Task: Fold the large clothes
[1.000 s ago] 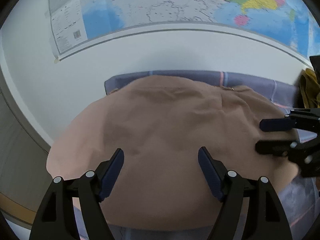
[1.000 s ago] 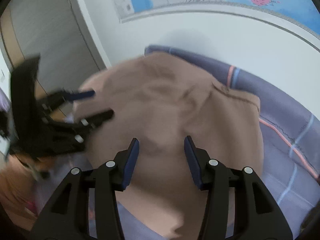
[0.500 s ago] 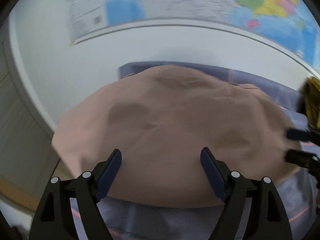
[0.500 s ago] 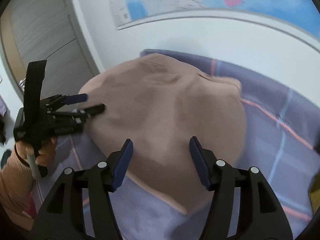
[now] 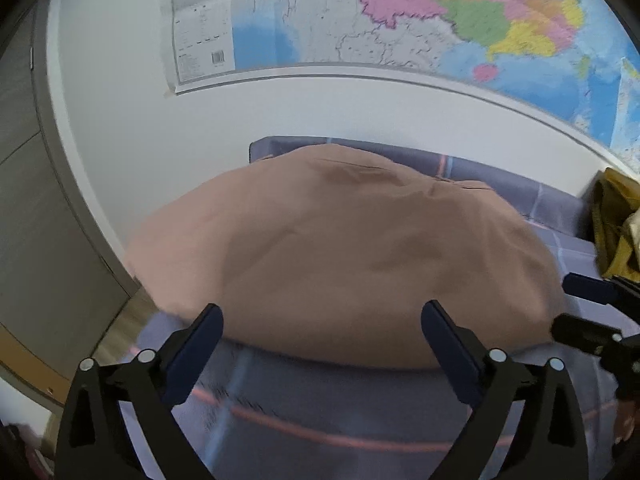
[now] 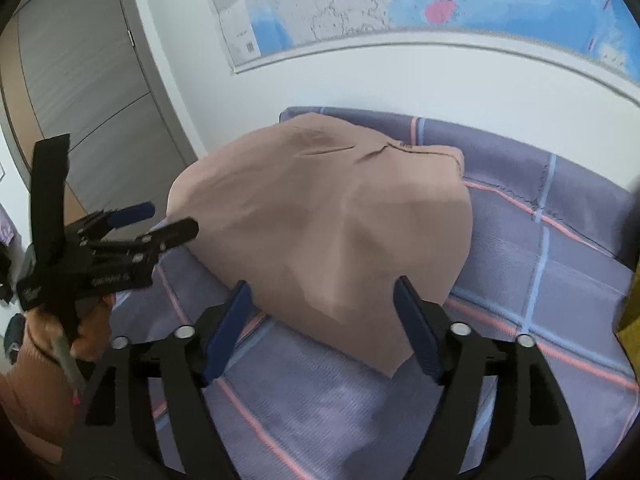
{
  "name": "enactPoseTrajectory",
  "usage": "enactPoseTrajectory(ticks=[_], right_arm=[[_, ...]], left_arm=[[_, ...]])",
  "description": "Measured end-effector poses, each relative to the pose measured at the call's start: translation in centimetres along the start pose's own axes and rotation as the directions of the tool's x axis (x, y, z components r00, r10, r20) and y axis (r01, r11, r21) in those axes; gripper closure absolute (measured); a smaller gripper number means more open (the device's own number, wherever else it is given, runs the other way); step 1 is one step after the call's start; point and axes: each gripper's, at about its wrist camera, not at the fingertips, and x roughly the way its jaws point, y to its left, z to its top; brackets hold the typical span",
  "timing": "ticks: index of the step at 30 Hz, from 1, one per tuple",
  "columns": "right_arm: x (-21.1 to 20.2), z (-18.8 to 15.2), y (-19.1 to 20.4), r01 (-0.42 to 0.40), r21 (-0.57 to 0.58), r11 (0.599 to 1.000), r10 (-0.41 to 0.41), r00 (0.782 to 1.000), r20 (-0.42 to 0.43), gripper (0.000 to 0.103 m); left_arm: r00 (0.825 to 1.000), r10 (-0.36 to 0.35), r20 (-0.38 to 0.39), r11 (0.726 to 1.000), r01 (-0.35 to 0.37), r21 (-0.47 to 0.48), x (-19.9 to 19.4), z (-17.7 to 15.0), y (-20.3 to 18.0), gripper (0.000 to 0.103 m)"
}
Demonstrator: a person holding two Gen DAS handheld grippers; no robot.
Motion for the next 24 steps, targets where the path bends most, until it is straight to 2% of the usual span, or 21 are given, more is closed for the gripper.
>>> enactPoseTrajectory(ticks=[1,4,11,14,24], right_arm=[[-0.4,-0.3,0.3,0.001,-0.007,1.0,-0.001,1.0,0.01,0.025],[-1.3,-1.0,1.3,0.011,-0.032,0.999,-0.01,0.999,0.031,0.011],[-3.0,-1.7,2.5,-0.006,-0.039,0.999,0.008,0.998,0.058,0.006],[-3.9,-2.4,3.1,-0.003,-0.057,0.998,0.007,0.998,0.069,0.006],[-5.2,-4.0,3.5,0.004,-0.055,0.998,0.0,0.998,0.064,0.006]], left_arm=[[1.0,-0.003,0.003,1.0,0.003,-0.008,-0.5,-0.2,-0.3,0.007],[1.0,0.004,0.023,1.0,-0.003,-0.026,-2.2,-0.9,-1.2,0.007],[1.0,0.002,0.008,0.996,-0.002,-0.085,-4.6,-2.2,-2.1,0.007],[0.999,0.028,0.015,0.995,-0.026,-0.099,-5.5,-2.6,-2.5,0.007],[0.997,0.075,0.029,0.992,-0.072,-0.1,-7.5,-3.9,-3.8,0.007]])
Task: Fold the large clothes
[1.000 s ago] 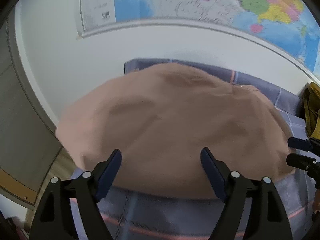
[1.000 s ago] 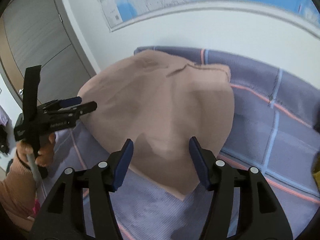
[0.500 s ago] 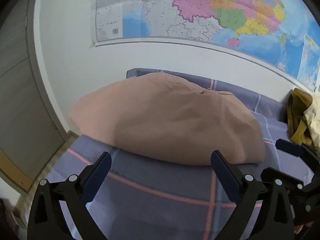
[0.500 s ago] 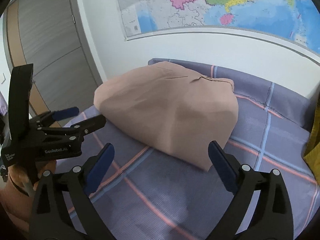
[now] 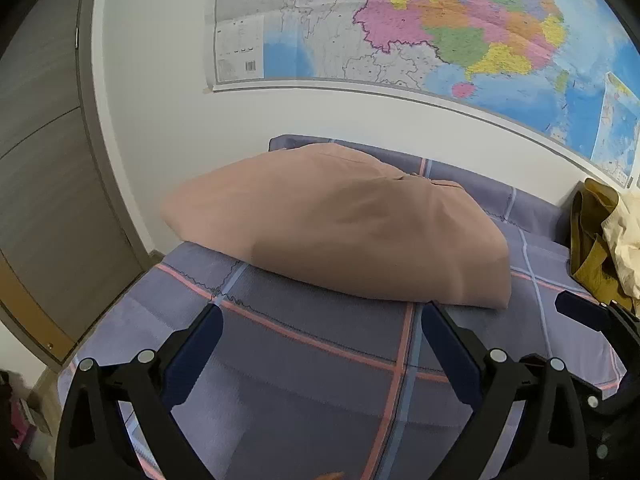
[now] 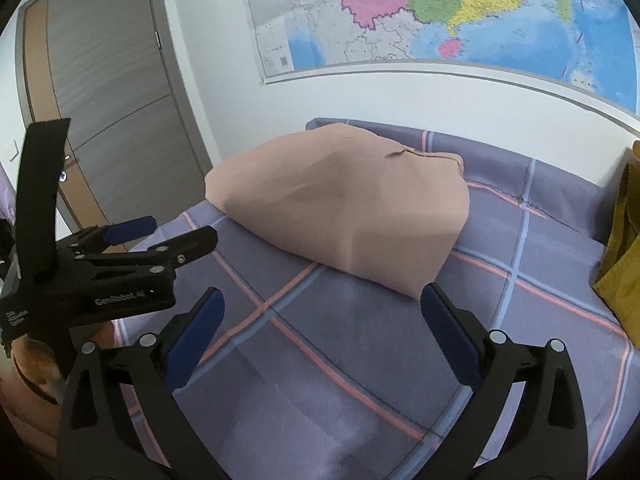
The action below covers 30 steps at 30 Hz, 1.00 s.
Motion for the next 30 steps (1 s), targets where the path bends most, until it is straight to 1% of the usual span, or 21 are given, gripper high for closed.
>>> enactPoseTrajectory(ticks=[3,12,15,19,30], right_arm=[[-0.2,-0.4,0.1,0.001,0.001,1.0,-0.001,1.0,-0.002,0.006],[-0.8,-0.9,0.6,-0.003,-0.004,1.0,0.003,1.0,0.007,0.006],[-1.0,-0.9,0.7,-0.002,-0.008,1.0,0.002,1.0,0.007,0.006],[-1.3,-1.1,0.5,-0.002,0.002,1.0,0.002,1.0,0.015,0.006],[-1.8,-1.1,0.7,0.003,0.001,1.0,-0.003,1.0,0.023,0.006]], left_arm=[[1.0,0.011,0.012,1.0,-0.011,-0.001,-0.6,-0.3,-0.2,0.007],[1.0,0.01,0.027,1.0,-0.011,0.015,-1.6,-0.8,-0.6,0.007],[0.999,0.023,0.039,0.999,-0.023,0.022,-1.9,-1.0,-0.8,0.007],[0.999,0.016,0.041,1.0,-0.016,0.008,-2.2,-1.0,-0.7,0.007],[0.998,0.022,0.051,1.0,-0.022,0.014,-2.5,-1.2,-0.8,0.007]])
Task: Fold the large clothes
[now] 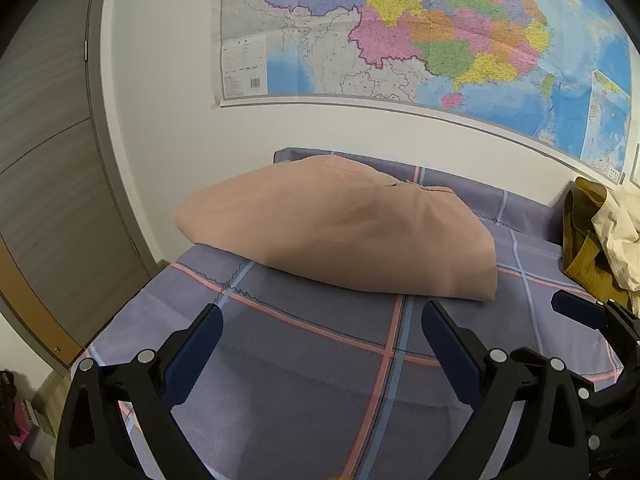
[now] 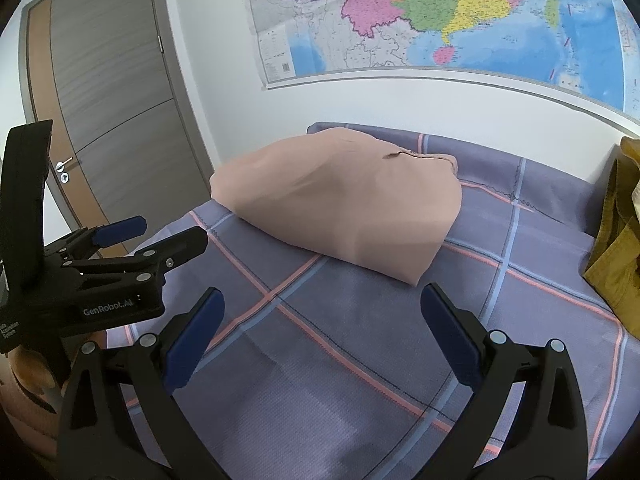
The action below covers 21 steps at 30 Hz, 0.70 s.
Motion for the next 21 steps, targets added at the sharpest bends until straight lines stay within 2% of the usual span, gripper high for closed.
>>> enactPoseTrajectory(ticks=[21], right_arm=[[0.1,-0.28,0.47,-0.004,0.003,1.0,0.005,1.0,-0.009,0.006]], left_arm=[[1.0,0.004,-0.006,1.0,-0.004,0.002,-0.17,-0.41,-0.1,0.007]])
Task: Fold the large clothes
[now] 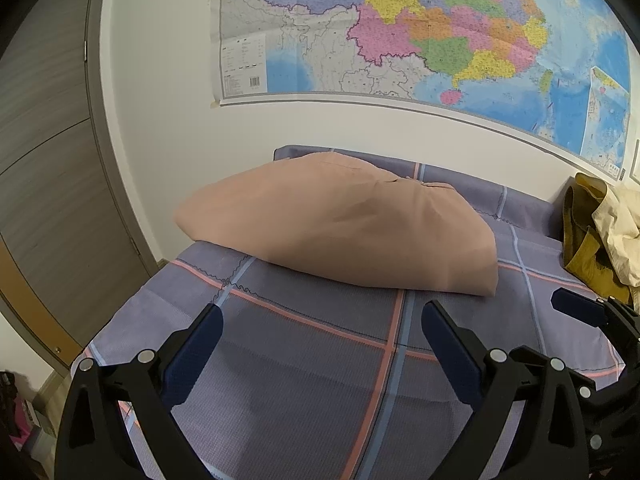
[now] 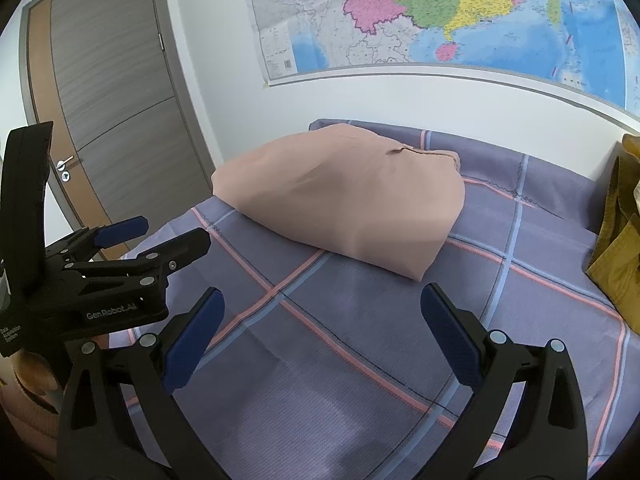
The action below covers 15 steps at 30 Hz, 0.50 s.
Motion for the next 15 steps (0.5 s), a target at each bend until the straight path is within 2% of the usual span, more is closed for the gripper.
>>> enactPoseTrajectory(ticks=[15], right_arm=[[-0.03,-0.13,-0.38,-0.006,0.014,1.0,0.006,1.0,-0.007,0.006]], left_arm=[[1.0,-0.004,-0.013,1.0,0.004,0.005,0.5,-0.2,-0.17,0.007]])
